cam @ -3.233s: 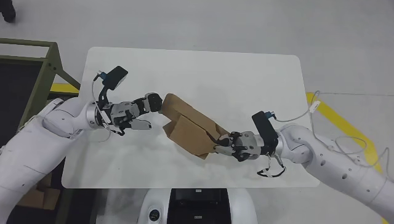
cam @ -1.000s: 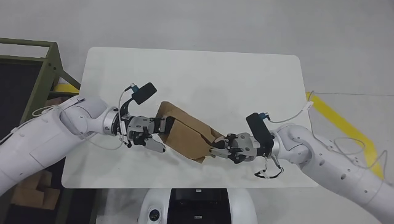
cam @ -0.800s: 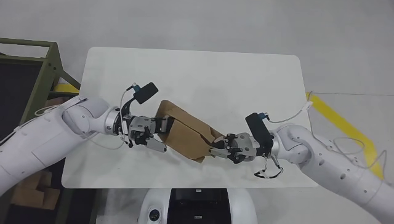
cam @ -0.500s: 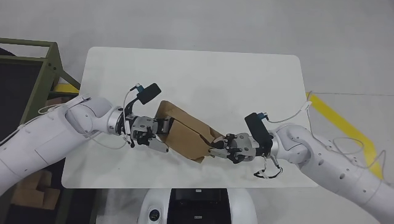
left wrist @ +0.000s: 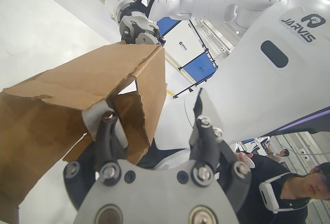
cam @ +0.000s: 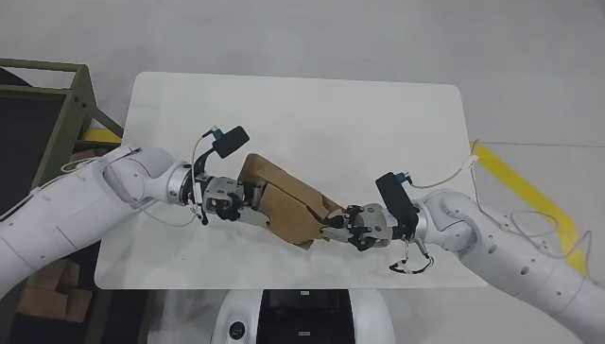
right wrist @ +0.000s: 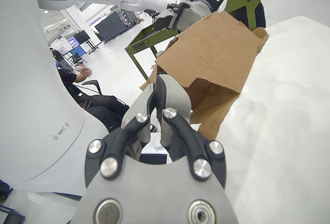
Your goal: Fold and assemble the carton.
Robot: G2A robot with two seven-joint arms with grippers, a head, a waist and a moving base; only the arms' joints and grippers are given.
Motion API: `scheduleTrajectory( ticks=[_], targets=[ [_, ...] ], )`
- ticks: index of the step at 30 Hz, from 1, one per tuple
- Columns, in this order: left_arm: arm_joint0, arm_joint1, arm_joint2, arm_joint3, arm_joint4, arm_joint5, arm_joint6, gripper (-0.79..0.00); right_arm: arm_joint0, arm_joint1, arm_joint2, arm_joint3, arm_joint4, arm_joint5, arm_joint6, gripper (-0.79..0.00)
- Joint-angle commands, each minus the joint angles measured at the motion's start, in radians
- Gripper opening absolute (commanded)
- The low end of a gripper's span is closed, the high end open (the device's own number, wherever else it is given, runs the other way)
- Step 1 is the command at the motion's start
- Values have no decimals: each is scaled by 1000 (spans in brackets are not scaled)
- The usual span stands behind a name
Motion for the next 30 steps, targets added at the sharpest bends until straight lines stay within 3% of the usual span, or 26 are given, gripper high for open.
scheduleTrajectory(
  ticks=[1,7,11,18,22,23,24,26,27,30],
  targets=[
    [-4,0,3,2,-2,0,0,-440,0,0,0,0,0,0,0,-785],
    [-10,1,9,5,-3,0,0,-539,-2,1,2,0,0,0,2,-785],
    [-11,2,10,6,-5,0,0,-665,-3,1,5,0,1,0,1,-785],
    [-15,3,16,7,-1,0,0,-776,-5,2,9,-1,-1,0,3,-785],
    [-17,2,17,9,-6,0,0,-785,-7,2,11,0,1,0,0,-785],
    [-17,2,15,10,-10,0,0,-785,-8,2,12,1,1,0,-1,-671],
    [-16,1,12,9,-16,0,0,-785,-8,2,13,1,1,0,-1,-302],
    [-13,0,1,14,-32,0,0,-785,-9,2,15,2,2,0,-2,-40],
    [-10,-1,-6,19,-45,0,0,-785,-10,2,17,2,2,0,-4,0],
    [2,-6,-31,32,-77,0,0,-785,-14,3,25,3,0,0,-14,0]
  ],
)
